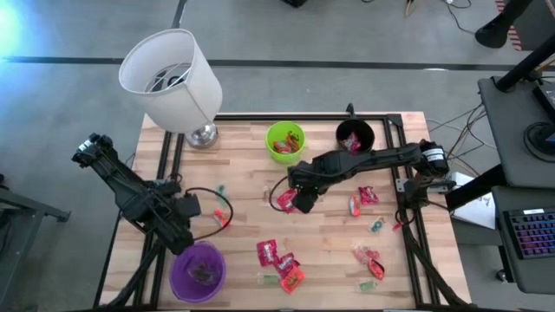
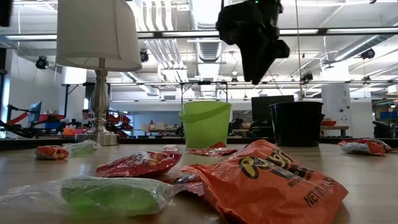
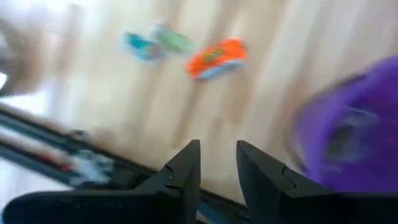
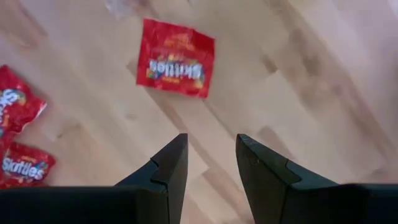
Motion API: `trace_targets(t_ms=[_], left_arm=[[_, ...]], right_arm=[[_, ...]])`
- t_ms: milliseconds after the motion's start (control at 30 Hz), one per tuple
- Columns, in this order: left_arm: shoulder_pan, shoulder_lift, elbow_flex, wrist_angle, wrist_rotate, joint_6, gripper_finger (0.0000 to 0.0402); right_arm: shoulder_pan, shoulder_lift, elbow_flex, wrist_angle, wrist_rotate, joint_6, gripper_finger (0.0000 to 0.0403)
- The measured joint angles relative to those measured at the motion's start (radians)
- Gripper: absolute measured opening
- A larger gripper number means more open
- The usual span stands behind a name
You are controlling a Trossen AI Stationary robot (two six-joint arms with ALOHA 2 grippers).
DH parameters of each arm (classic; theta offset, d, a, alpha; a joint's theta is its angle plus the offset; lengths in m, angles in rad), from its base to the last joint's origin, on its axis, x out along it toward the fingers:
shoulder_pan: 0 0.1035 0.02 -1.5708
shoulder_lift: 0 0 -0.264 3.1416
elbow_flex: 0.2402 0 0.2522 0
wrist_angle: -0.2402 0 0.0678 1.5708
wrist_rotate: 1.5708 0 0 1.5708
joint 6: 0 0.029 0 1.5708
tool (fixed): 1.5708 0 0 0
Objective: Sort candy
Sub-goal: Put the red candy into the black bucket
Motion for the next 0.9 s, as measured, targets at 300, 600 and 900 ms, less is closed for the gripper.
trace_targets(t_ms=[300,600,900], left_arm=[[0.053,-0.013,0.000,-0.005,-0.364,0.044,0.0086],[0.158,-0.046,0.000,-0.006,-0.600,0.065,0.0086],[0.220,-0.071,0.000,-0.005,-0.624,0.113,0.0086]], right_arm=[[0.066,0.000,-0.056,0.001,0.005,0.132,0.0128],[0.087,0.000,-0.117,0.016,0.005,0.229,0.0128],[0.087,0.006,-0.125,0.028,0.004,0.205,0.0128]])
